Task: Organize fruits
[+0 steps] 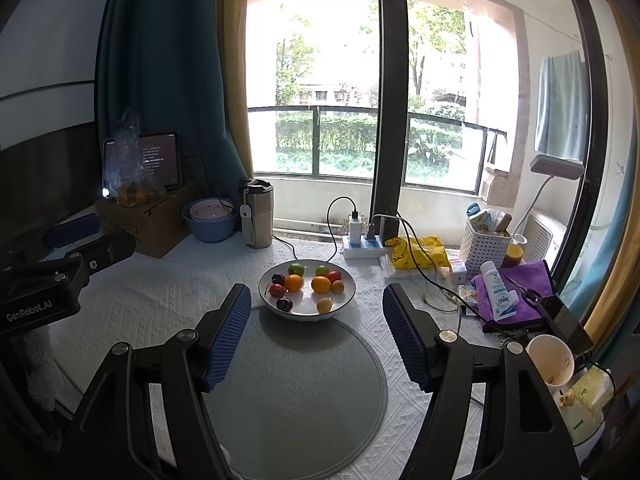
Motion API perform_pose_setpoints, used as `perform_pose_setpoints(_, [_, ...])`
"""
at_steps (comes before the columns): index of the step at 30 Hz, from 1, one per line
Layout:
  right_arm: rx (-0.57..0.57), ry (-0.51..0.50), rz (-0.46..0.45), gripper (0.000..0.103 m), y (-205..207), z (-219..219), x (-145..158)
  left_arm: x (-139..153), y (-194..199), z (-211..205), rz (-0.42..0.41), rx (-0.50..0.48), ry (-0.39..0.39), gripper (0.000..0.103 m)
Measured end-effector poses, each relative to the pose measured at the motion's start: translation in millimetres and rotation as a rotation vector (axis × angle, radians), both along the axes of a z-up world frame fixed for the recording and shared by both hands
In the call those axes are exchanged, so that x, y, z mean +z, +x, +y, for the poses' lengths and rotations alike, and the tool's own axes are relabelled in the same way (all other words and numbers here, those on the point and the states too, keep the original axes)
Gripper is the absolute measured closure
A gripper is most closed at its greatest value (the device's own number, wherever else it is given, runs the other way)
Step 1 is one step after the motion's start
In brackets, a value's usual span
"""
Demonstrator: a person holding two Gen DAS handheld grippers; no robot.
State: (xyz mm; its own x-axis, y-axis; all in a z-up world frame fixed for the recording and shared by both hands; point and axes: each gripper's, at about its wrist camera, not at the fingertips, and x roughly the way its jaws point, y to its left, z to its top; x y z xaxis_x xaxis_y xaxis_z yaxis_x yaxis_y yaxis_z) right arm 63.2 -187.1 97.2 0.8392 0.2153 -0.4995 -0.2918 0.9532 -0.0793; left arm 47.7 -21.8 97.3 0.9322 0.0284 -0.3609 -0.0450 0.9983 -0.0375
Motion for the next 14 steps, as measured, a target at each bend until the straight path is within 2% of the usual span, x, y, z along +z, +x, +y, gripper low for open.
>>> perform_pose_setpoints(14, [0.001, -0.002, 0.007, 0.031, -0.1, -0.4, -3.8, -2.2, 0.9, -0.7, -0.006, -0.001, 0.023, 0.024])
